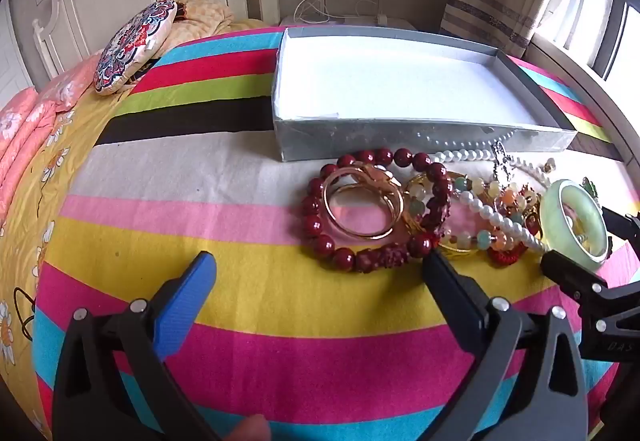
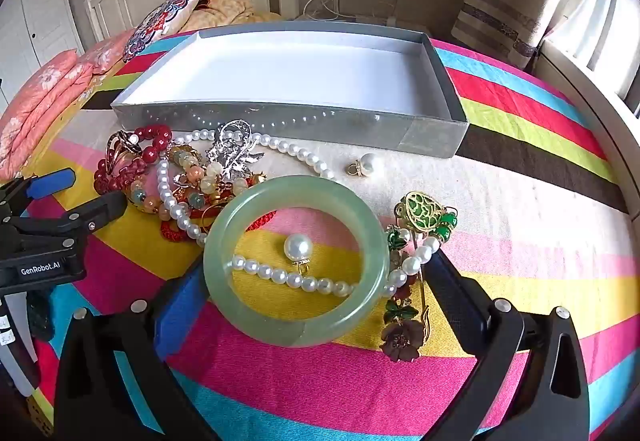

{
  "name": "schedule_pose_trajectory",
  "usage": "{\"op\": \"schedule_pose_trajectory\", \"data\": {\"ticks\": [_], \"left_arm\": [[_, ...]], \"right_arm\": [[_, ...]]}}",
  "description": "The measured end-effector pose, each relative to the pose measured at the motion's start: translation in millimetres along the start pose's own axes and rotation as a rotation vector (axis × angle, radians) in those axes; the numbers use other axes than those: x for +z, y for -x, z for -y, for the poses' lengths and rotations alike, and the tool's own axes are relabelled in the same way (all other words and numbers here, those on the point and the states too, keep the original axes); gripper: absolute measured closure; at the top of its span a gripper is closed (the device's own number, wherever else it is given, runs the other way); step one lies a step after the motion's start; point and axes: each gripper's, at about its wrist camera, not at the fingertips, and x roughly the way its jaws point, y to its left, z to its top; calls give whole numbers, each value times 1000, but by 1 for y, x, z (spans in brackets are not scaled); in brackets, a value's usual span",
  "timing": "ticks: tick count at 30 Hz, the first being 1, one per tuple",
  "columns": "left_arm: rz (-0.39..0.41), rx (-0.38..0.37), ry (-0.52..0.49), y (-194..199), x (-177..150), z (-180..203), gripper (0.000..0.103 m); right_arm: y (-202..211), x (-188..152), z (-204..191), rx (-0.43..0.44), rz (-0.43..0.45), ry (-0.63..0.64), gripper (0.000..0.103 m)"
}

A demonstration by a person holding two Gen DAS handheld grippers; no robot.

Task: Organize jewelry
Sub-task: 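Move both tools over the jewelry pile beside the white box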

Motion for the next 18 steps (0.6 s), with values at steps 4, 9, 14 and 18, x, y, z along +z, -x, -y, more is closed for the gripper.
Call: {"op": "schedule_pose_trajectory", "data": {"ticks": [4,9,14,18], "left_arm": [[-3,6,6,0,0,1,2],[-5,11,15,3,-1,3,2],[-13,10,11,7,-5,4,2],[-33,-13,26,18,-19,-6,2]], "right_arm": [[0,0,-1,-6,6,-6,4],[0,0,0,-5,7,-7,4],[2,-2,2,11,-9,9,4],[34,-24,7,90,51,-100,4]]}}
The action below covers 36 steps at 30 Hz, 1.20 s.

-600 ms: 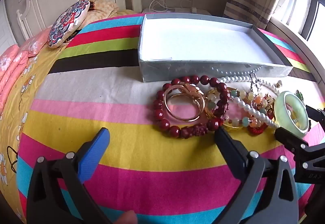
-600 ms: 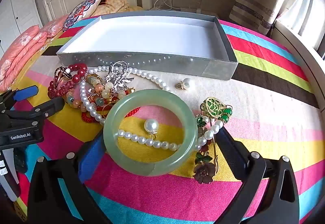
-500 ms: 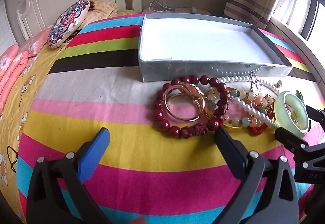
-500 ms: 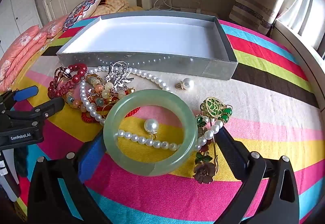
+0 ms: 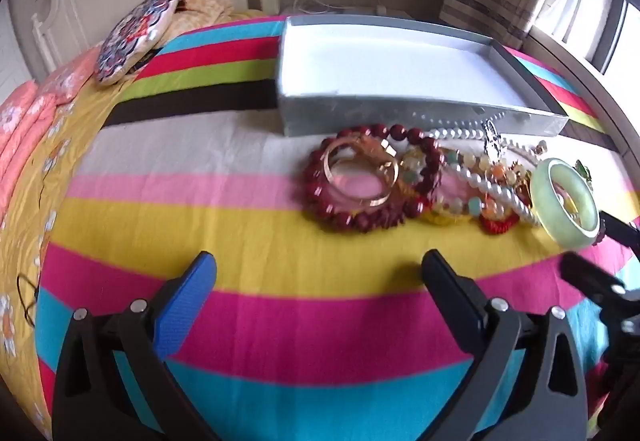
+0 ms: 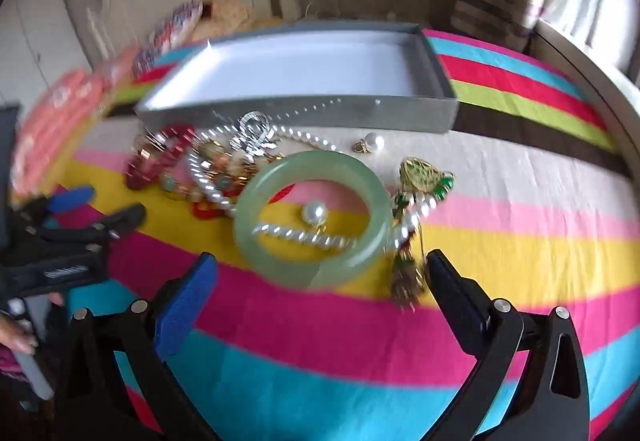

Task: Organize jewelry
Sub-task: 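Move both tools over the jewelry pile beside the white box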

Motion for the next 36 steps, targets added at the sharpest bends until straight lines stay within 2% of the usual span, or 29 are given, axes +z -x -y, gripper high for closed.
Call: {"op": "schedule_pose_trajectory", "data": {"ticks": [2,6,10,15,25,36], "left_arm": [[83,-38,11,21,-12,-4,3],[315,-64,-22,78,-31,1,2],[454,-54,-61,115,-42,13,2],[509,-45,-95,141,-49,32,2],[527,-25,-121,149,-57,43,2],[537,-38,-86,151,-57,33,2]], "right_arm": [[34,-19,-6,15,117,3,4],[91,-44,-24,-12,305,65,4],[131,-49,-34,-57,440,85,4],[157,-52,-28,-85,521,49,4],[153,-54,-24,-68,514,22,4],[155,-57,-33,-49,525,40,4]]}}
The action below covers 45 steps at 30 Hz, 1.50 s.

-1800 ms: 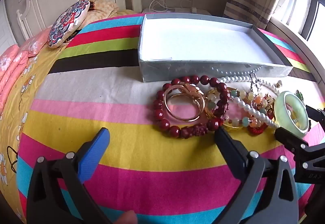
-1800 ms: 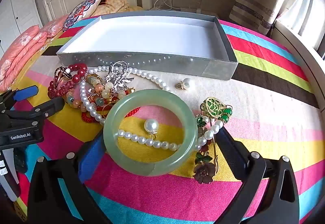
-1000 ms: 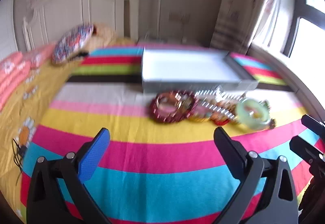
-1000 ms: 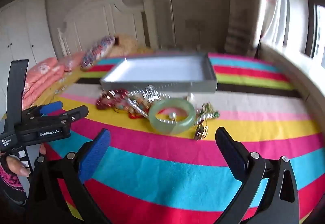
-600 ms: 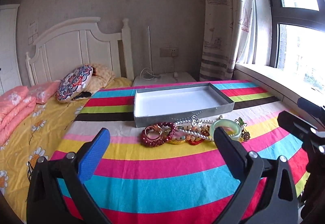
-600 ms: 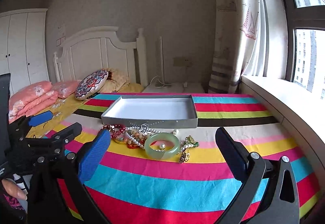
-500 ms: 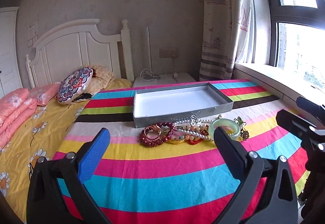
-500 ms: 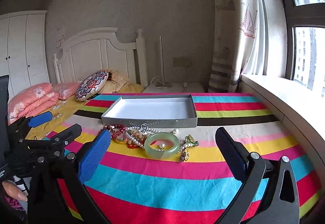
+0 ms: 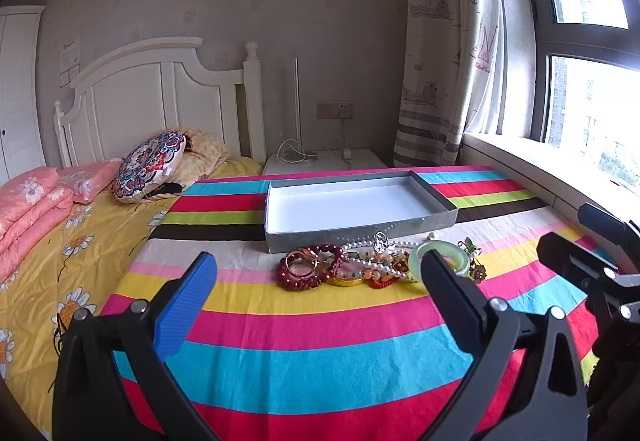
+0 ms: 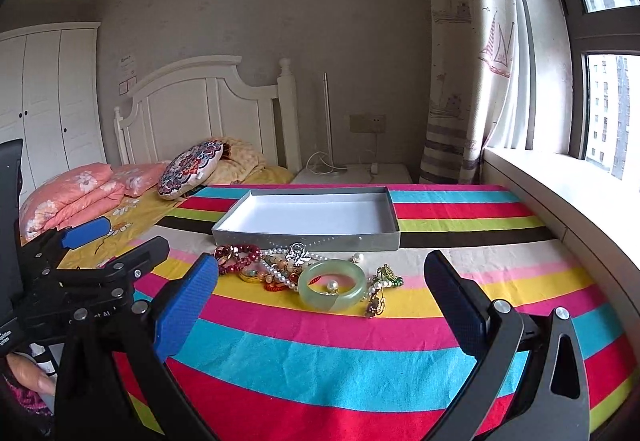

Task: Organize jewelry
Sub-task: 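Move both tools over the jewelry pile beside the white box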

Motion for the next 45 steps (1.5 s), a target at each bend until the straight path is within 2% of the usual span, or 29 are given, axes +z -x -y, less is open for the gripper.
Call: {"op": "schedule_pose_trajectory", "data": {"ticks": [45], "left_arm": [[13,-1,12,0,-4,1,2]], "right_arm": [[1,-5,-3,25,5,-9,4]]}}
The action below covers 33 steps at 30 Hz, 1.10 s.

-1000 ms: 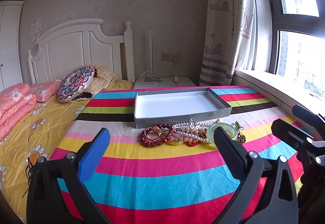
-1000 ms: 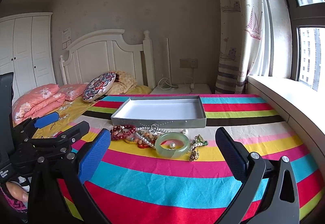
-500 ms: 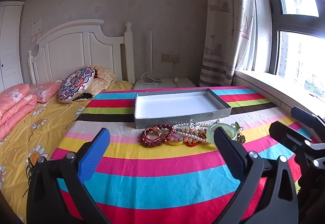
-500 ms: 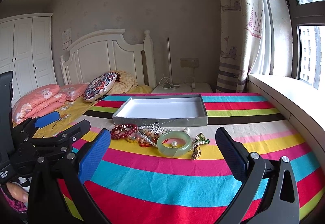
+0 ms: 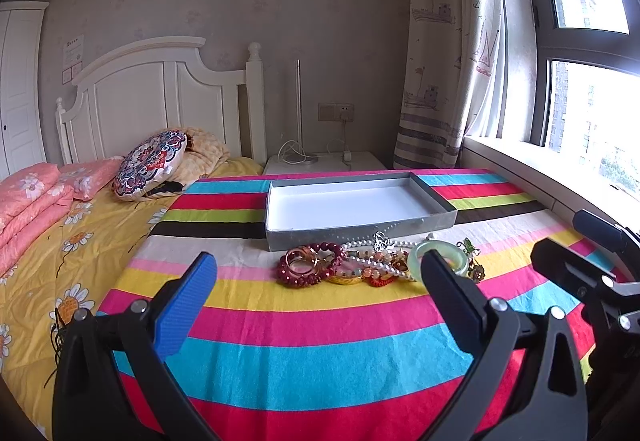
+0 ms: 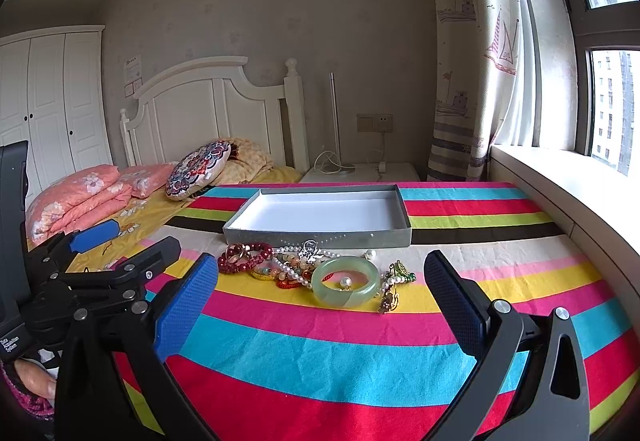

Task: Organize jewelry
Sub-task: 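Move both tools over the jewelry pile beside the white box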

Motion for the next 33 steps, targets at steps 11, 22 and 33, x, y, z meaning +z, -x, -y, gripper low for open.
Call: {"op": "schedule_pose_trajectory", "data": {"ticks": [11,22,33], "left_arm": [[-3,3,12,-3,-6,-6,2],[-64,13,23,-43,-10,-11,2],[-246,-12,66,-100,-13,-16,2]], "right_arm": [[-6,-7,2,-46,-7,1,4],[-50,-14,36,-142,-114,-64,4],[-107,-19,71,-82,-309,-171,4]]}}
